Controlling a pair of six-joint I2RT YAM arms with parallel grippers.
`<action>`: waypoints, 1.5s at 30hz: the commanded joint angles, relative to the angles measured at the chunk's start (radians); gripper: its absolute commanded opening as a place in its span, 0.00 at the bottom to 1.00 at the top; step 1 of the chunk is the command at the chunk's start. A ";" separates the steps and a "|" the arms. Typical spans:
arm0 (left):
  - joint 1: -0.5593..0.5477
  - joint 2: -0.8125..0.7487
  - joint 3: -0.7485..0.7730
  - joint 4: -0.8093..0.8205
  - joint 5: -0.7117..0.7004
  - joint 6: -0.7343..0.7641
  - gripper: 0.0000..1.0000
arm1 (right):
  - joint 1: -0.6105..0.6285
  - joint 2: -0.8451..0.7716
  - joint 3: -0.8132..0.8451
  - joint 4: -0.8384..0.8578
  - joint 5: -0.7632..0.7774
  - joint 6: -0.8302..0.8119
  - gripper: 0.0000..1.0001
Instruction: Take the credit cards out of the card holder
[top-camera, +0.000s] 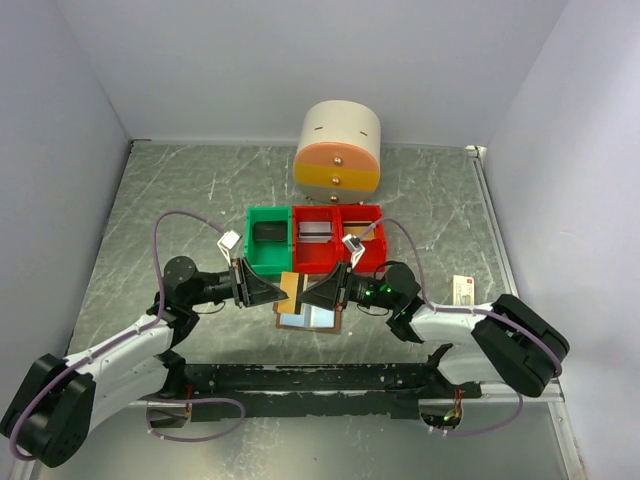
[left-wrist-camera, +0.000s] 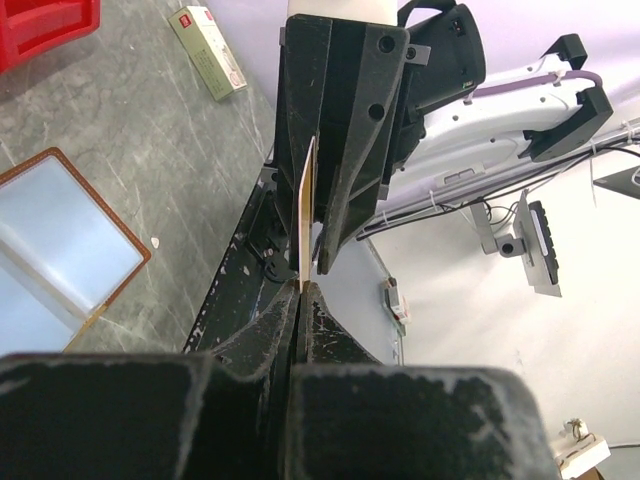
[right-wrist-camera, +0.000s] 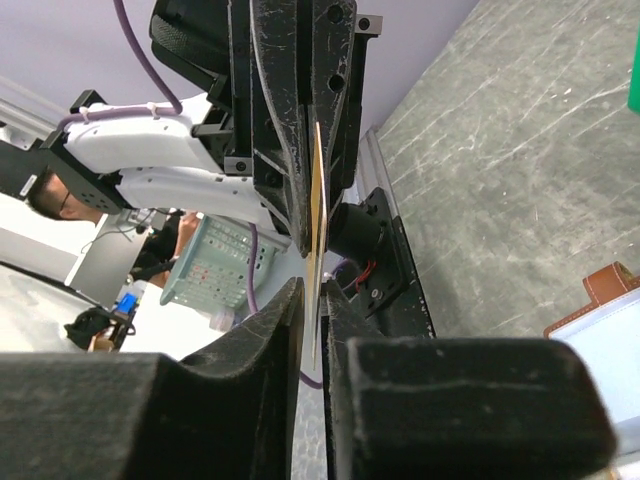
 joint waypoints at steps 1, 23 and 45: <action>-0.006 -0.005 -0.007 0.060 -0.006 -0.004 0.07 | 0.004 0.012 0.011 0.079 -0.019 0.016 0.11; -0.010 -0.003 -0.017 0.084 -0.004 -0.020 0.07 | 0.006 -0.044 0.018 0.002 0.025 -0.010 0.23; -0.032 -0.065 0.056 -0.247 -0.134 0.130 0.33 | 0.021 -0.010 0.038 -0.036 0.063 -0.022 0.00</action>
